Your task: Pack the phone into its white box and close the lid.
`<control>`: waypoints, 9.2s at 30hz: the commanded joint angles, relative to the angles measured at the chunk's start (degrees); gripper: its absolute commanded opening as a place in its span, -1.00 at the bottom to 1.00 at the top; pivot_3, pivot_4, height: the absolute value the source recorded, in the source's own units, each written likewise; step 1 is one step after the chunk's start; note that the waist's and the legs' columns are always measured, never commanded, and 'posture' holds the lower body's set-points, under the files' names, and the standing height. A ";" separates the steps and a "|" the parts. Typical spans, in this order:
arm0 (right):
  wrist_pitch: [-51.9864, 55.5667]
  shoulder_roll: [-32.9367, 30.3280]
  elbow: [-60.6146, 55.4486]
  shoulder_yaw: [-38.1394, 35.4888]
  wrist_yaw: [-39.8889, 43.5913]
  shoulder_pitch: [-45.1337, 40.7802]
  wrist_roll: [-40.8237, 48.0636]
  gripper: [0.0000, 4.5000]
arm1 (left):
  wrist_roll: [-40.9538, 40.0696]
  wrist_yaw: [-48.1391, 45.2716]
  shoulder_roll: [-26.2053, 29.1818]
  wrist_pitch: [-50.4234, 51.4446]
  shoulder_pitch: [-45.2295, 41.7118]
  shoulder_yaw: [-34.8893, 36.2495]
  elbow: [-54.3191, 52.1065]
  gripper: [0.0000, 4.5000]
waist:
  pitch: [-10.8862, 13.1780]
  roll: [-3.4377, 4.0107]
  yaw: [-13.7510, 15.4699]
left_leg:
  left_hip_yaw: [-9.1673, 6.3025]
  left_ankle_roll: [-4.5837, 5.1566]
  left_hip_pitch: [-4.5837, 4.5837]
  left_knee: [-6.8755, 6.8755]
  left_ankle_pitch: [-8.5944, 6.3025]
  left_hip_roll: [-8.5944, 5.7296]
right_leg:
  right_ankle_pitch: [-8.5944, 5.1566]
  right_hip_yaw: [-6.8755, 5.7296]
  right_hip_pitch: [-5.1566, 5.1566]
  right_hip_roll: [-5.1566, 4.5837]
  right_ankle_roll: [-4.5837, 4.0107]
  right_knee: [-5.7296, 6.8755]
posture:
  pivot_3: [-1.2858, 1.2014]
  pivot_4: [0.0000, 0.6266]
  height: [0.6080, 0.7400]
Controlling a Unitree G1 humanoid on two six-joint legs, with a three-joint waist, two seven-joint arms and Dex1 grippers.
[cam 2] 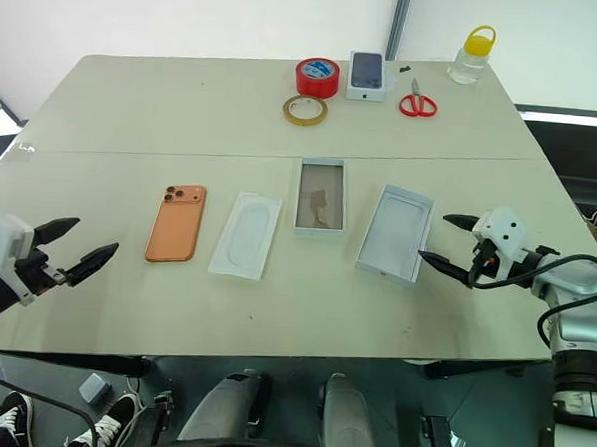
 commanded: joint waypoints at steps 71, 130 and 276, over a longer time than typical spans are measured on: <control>7.54 9.74 -19.97 12.83 -3.01 -13.75 -1.71 1.00 | -23.21 35.16 -27.73 59.59 -32.71 -10.29 -1.93 0.98 | 0.01 -0.05 0.16 | -0.09 -0.09 -0.07 0.24 0.05 -0.03 | 0.03 -0.10 0.04 0.06 0.06 0.02 | 0.03 -0.52 1.00; 8.25 22.46 0.68 30.41 0.80 -25.26 -17.16 -0.98 | -26.24 45.63 -29.22 49.03 -34.64 -5.52 -5.40 -1.00 | 0.01 -0.07 -0.06 | -0.09 -0.32 -0.08 0.23 0.18 -0.03 | 0.04 -0.10 -0.02 0.10 0.07 0.04 | 0.03 -0.52 1.00; 19.56 55.77 16.79 42.23 -24.25 -41.77 -28.93 -0.99 | -22.77 19.13 -3.75 59.48 -30.57 -2.02 17.73 0.54 | -0.04 -0.28 -1.90 | -0.24 -0.81 -0.06 -0.66 0.52 0.10 | 0.22 -0.07 -0.64 0.24 -0.23 0.21 | 0.03 -0.52 1.00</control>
